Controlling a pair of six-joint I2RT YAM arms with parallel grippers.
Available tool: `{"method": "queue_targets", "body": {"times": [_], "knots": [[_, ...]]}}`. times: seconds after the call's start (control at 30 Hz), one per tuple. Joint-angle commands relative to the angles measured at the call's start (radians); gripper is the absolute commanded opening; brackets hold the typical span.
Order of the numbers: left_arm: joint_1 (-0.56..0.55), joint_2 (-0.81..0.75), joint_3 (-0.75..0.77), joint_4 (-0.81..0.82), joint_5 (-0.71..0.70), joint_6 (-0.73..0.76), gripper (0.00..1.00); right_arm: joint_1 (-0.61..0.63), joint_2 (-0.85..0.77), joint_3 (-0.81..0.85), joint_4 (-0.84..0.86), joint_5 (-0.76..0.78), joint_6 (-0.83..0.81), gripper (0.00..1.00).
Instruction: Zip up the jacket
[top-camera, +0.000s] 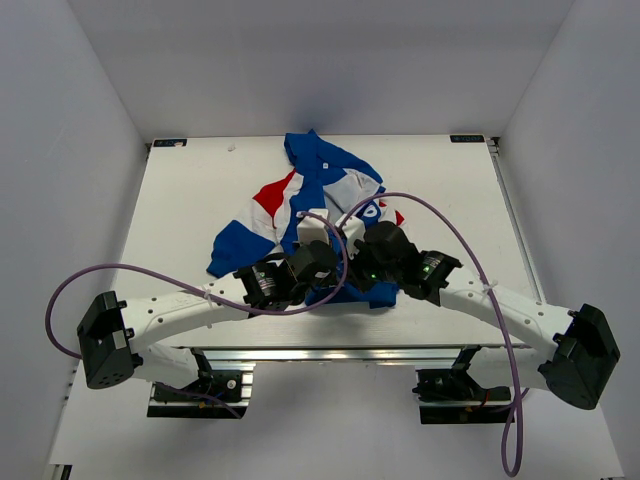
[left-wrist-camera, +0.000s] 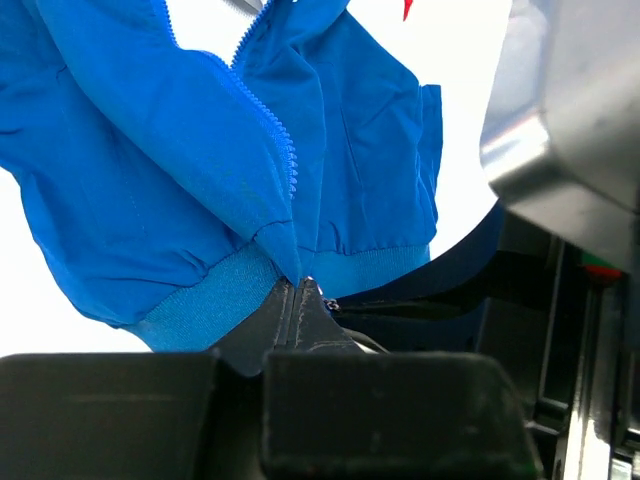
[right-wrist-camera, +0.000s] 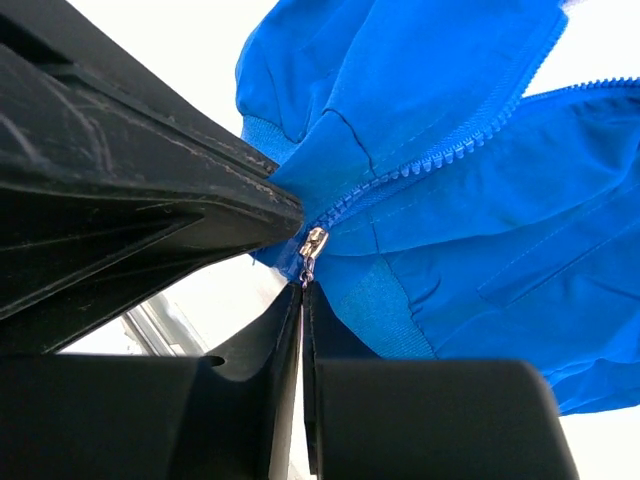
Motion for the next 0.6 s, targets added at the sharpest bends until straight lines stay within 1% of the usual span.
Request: {"method": "queue_targets", "body": {"times": [0.0, 0.13, 0.3, 0.33, 0.4, 0.57], "knots": [[-0.005, -0.022, 0.011, 0.006, -0.009, 0.029, 0.0, -0.007, 0.012, 0.033, -0.044, -0.025, -0.04, 0.09], [-0.005, -0.024, 0.01, 0.004, -0.015, 0.037, 0.0, -0.007, 0.006, 0.027, -0.042, -0.026, -0.04, 0.17], [-0.005, -0.029, 0.005, 0.011, -0.012, 0.045, 0.0, -0.009, -0.005, 0.021, -0.035, -0.014, -0.067, 0.19], [-0.005, -0.029, 0.005, 0.014, -0.009, 0.046, 0.0, -0.009, -0.006, 0.019, -0.023, -0.012, -0.064, 0.15], [-0.005, -0.027, 0.005, 0.017, 0.001, 0.051, 0.0, -0.009, -0.002, 0.018, -0.013, -0.012, -0.06, 0.15], [-0.005, -0.019, 0.007, 0.021, 0.011, 0.054, 0.0, -0.009, 0.012, 0.016, 0.013, -0.052, -0.057, 0.29]]}}
